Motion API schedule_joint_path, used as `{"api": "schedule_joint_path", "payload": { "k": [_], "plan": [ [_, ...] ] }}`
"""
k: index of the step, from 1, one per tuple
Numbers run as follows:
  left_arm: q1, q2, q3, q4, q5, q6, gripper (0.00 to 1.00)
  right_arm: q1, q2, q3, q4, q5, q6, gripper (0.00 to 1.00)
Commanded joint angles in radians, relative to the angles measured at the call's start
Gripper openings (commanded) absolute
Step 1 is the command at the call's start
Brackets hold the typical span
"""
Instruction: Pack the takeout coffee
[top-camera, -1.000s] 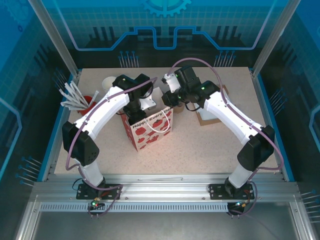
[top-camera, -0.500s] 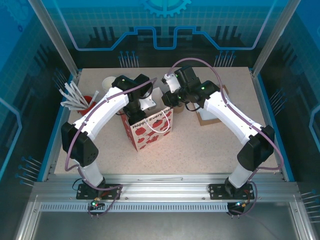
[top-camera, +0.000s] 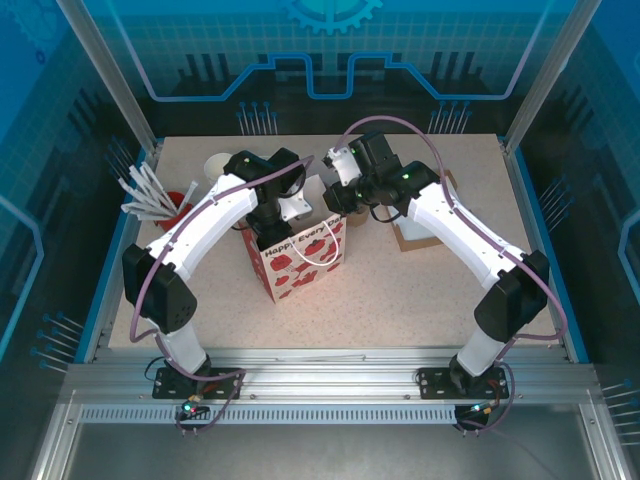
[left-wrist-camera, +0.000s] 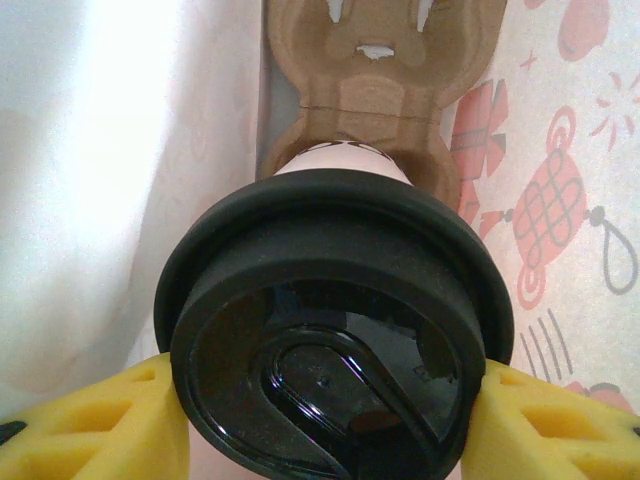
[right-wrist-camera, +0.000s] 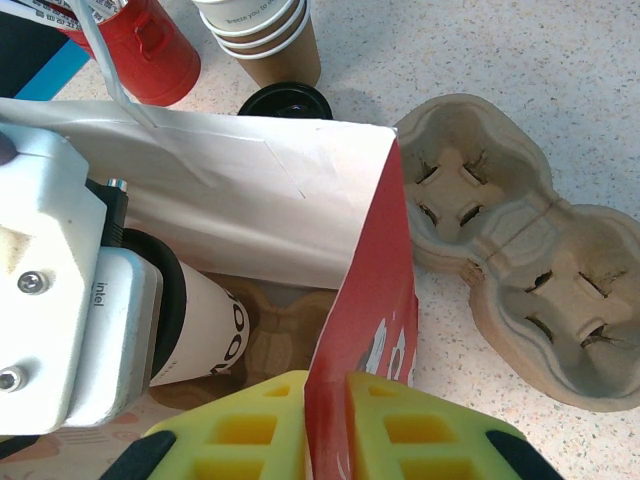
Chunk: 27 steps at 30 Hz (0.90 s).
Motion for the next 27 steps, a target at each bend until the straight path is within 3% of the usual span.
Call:
{"api": "schedule_joint_path", "payload": {
  "k": [1,27],
  "plan": [
    [0.009,-0.027,-0.007,-0.007,0.005,0.012,0.46,-0.006,0.007,0.013,-0.015,-0.017,-0.013,0.19],
    [0.017,-0.035,-0.008,-0.003,0.003,0.009,0.46,-0.006,-0.006,-0.003,-0.015,-0.014,-0.014,0.18]
  ]
}}
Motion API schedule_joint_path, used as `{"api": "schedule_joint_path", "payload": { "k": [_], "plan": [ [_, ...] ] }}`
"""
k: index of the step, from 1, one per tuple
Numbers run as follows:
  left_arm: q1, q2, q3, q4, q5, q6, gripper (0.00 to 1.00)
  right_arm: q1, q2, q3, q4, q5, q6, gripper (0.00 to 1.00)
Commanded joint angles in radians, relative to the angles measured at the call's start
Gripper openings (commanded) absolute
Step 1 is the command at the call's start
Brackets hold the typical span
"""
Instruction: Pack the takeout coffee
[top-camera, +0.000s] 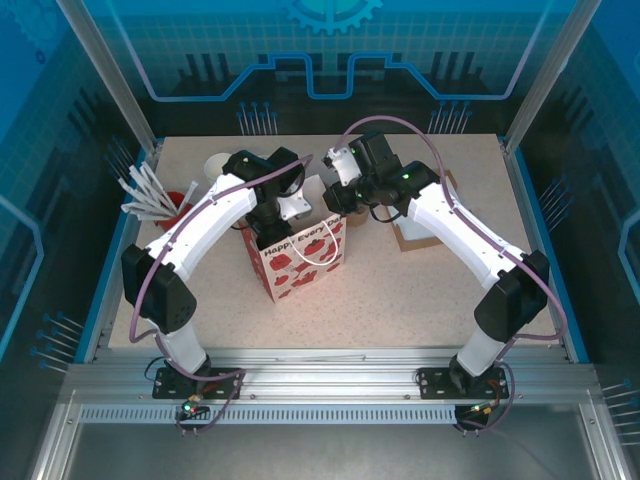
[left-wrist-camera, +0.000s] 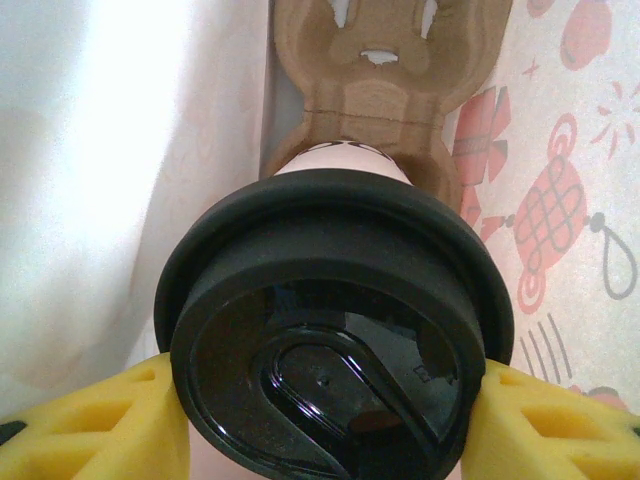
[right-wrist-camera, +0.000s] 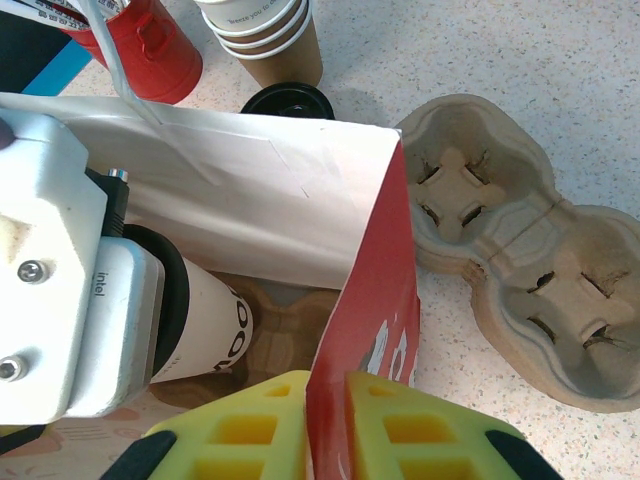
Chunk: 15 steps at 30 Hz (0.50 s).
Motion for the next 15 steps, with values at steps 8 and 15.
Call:
{"api": "schedule_joint_path", "payload": {
  "k": [8,15],
  "plan": [
    [0.012,-0.022,-0.007,-0.003,0.005,0.018,0.46,-0.006,0.003,0.002,-0.016,-0.017,-0.01,0.18],
    [0.019,-0.004,0.007,-0.008,0.011,0.014,0.45,-0.006,0.009,0.006,-0.017,-0.018,-0.008,0.18]
  ]
}}
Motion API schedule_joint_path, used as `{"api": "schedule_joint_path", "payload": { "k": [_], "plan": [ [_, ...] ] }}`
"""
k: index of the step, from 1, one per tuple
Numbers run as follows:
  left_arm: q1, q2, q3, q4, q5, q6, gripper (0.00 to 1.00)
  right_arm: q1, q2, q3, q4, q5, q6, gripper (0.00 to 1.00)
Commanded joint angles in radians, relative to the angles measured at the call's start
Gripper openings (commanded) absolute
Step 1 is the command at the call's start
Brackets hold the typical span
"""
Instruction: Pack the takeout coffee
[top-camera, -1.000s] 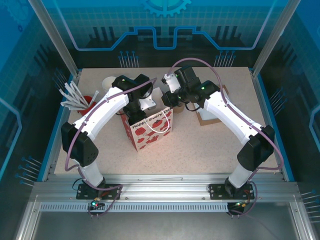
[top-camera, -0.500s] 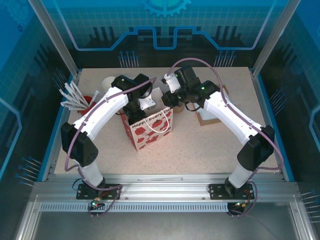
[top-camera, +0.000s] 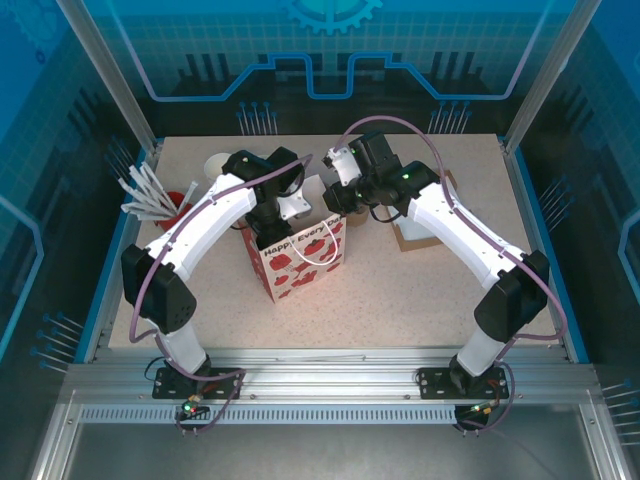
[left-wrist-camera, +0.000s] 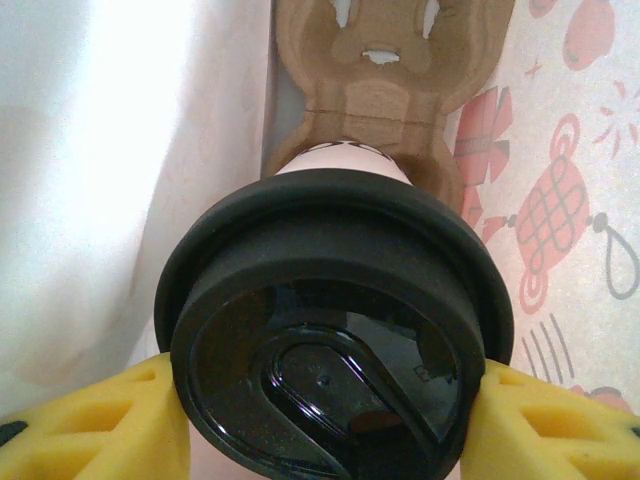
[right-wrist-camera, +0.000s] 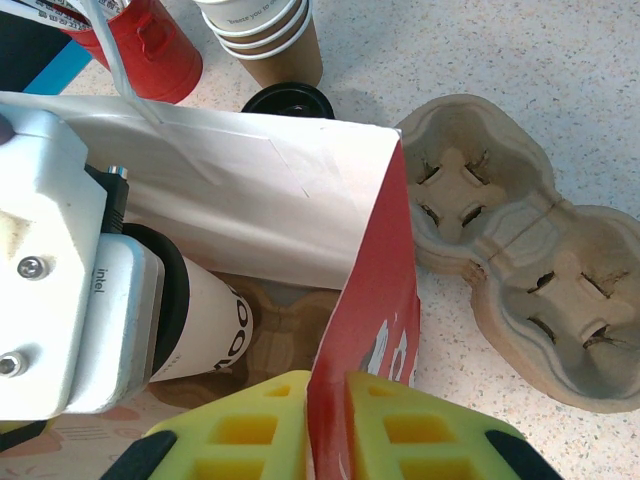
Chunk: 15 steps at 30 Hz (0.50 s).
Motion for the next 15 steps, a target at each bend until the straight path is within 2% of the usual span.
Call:
{"api": "schedule_joint_path", "payload": {
  "k": [1,15],
  "plan": [
    [0.017,-0.005,0.007,-0.005,0.012,0.014,0.45,-0.007,0.01,0.007,-0.017,-0.018,-0.009,0.18],
    [0.021,-0.006,-0.019,0.01,0.025,0.034,0.45,-0.005,0.014,0.016,-0.024,-0.02,-0.014,0.18]
  ]
}}
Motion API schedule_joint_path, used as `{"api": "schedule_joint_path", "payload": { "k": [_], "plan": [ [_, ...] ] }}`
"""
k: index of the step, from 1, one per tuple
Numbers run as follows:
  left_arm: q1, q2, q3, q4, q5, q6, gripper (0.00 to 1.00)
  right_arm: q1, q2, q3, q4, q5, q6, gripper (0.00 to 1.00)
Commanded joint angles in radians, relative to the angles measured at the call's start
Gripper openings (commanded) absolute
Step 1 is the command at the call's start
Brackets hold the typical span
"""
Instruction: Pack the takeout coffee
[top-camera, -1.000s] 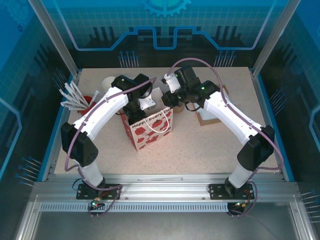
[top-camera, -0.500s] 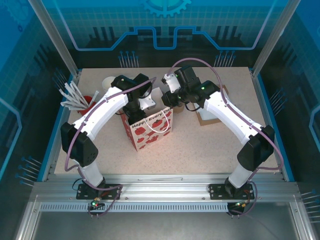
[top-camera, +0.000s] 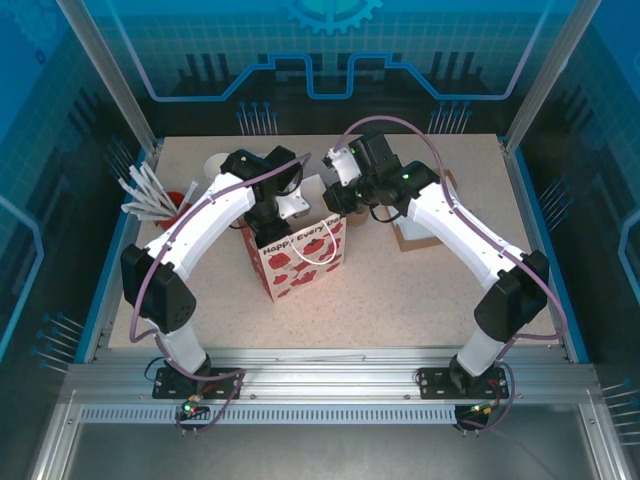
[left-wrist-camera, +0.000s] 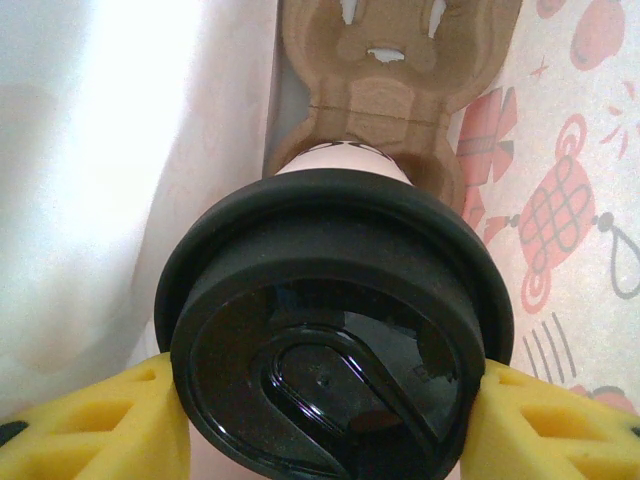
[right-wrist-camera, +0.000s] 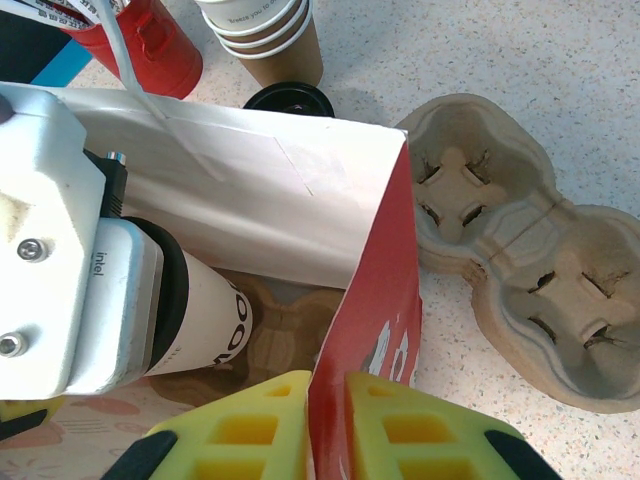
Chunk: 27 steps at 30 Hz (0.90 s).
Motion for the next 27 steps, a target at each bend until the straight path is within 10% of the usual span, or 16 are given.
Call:
{"api": "schedule_joint_path", "payload": {
  "k": [1,27],
  "plan": [
    [0.01,-0.009,-0.02,0.008,0.027,0.028,0.45,-0.005,0.012,0.016,-0.025,-0.016,-0.015,0.18],
    [0.01,-0.006,-0.004,0.004,0.03,0.091,0.46,0.001,0.029,0.04,-0.049,-0.014,-0.036,0.18]
  ]
}}
